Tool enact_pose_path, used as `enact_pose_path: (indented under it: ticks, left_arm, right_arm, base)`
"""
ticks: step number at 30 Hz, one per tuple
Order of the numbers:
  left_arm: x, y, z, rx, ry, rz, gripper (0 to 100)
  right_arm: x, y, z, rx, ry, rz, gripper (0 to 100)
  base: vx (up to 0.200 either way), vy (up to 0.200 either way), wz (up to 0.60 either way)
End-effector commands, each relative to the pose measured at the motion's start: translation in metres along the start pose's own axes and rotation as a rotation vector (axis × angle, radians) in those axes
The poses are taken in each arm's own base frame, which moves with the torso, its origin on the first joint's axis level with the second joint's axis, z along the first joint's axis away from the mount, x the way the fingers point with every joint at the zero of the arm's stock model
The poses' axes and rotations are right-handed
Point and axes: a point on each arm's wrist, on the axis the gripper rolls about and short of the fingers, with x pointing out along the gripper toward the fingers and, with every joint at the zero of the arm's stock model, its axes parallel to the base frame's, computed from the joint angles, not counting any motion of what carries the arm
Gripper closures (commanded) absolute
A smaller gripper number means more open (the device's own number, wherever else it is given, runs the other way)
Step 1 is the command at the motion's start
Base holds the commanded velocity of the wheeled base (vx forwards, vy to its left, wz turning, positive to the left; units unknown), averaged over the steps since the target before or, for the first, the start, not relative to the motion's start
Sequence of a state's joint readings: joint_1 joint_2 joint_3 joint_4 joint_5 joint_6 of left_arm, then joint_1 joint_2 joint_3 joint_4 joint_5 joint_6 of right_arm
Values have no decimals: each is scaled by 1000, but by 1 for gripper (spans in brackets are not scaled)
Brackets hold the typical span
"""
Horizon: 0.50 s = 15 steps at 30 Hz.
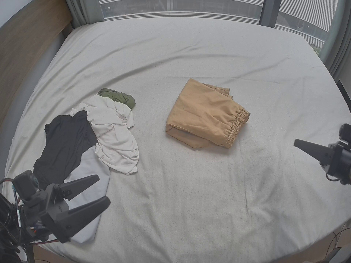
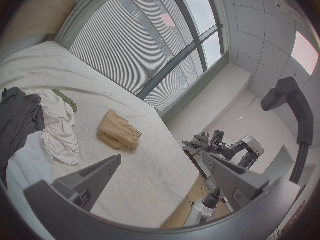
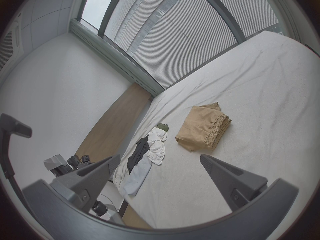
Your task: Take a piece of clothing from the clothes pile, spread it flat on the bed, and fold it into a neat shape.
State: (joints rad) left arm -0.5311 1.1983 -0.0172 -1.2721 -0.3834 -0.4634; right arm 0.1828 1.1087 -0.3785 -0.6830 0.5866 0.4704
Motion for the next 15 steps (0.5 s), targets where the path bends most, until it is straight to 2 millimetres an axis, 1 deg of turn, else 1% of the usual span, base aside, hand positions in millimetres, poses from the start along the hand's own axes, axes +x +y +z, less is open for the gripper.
enact_pose_path:
  ticks: [1, 5, 9, 12, 15]
  left_arm:
    - [-33, -17, 0, 88, -46, -5, 0]
    - [-51, -19, -7, 117, -33, 65, 0]
    - [-74, -20, -13, 129, -58, 157, 0]
    - [-84, -22, -18, 131, -66, 174, 0]
    - [-93, -23, -24, 129, -67, 208, 0]
  right_arm:
    - [-54, 40, 0, -97, -128, 57, 0]
    - [-71, 49, -5, -135, -159, 63, 0]
    - [-91, 59, -13, -165, -196, 43, 0]
    - [-99, 62, -18, -180, -220, 35, 0]
    - [-109, 66, -29, -194, -243, 31, 0]
  base:
    - [0, 0, 0]
    - [0, 0, 0]
    - [0, 0, 0]
    - [0, 0, 0]
    - [0, 0, 0]
